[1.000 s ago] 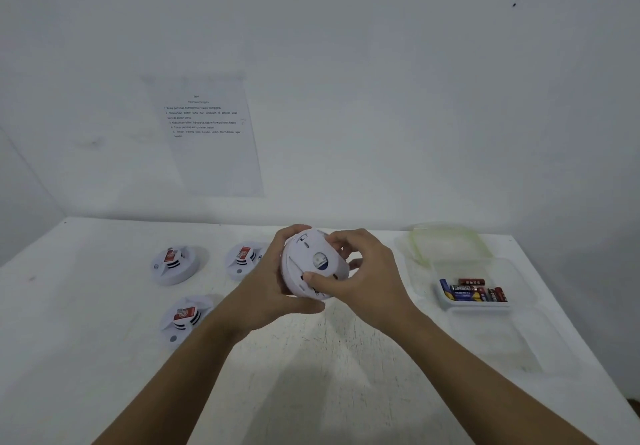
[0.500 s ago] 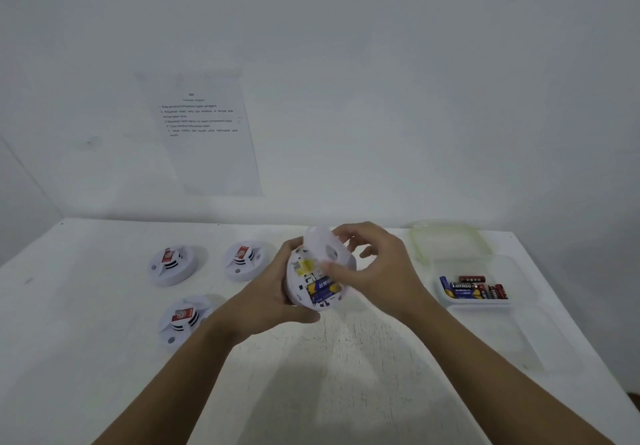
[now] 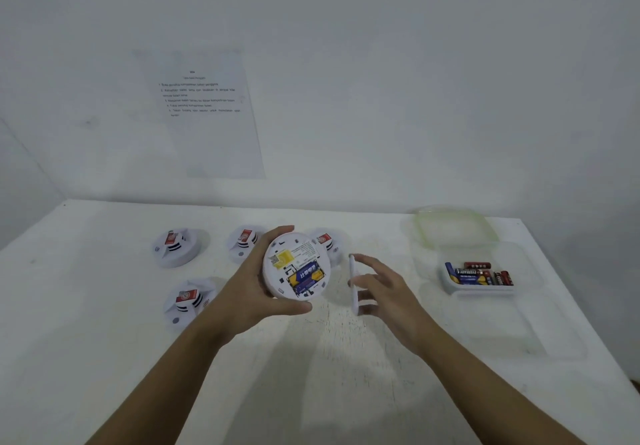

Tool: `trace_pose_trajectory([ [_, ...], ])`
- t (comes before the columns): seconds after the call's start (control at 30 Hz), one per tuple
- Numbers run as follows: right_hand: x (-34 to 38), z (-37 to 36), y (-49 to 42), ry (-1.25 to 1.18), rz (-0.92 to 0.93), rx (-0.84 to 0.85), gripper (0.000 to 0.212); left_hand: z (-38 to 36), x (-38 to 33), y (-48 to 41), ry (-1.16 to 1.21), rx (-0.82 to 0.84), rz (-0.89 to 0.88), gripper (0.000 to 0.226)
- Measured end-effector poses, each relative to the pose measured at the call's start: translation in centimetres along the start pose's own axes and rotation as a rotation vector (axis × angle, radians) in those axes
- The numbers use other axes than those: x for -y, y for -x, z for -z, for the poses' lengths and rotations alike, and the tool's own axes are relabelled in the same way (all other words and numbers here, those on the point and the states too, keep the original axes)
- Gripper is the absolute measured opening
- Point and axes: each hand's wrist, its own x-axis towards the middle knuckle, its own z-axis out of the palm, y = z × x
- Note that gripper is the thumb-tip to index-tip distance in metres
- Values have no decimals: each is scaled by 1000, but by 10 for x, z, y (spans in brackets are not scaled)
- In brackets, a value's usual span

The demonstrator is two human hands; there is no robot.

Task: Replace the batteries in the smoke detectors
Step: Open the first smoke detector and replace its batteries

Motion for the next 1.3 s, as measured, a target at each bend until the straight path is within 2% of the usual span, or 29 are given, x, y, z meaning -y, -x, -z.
trace_pose_trajectory([
  [0.1,-8,4,0,66,5,-50,34,-1,-2,1,18,31,10,99],
  [0.27,-30,14,5,347,200,-59,46,0,-6,1,42,39,12,100],
  [0.47,-60,19,-3,899,473,-122,31,1,-2,5,62,61,17,98],
  [0.53,-68,22,-4,995,495,-107,35,1,-2,7,57,73,15,97],
  [0.6,-64,21,0,1043,442,-94,37,1,-2,9,58,85,13,97],
  [0.67,-50,17,7,953,372,-120,28,3,-4,8,64,104,10,98],
  [0.8,-4,1,19,533,409,-162,4,4,-11,5,44,104,-8,100],
  [0.9,30,-13,30,360,479,-162,8,3,-16,1,7,69,-36,101],
  [1.03,53,-26,34,377,608,-179,10,-2,-24,-6,23,49,-78,100],
  [1.3,57,-32,29,424,638,-271,17,-12,-31,-17,-20,-12,-144,100],
])
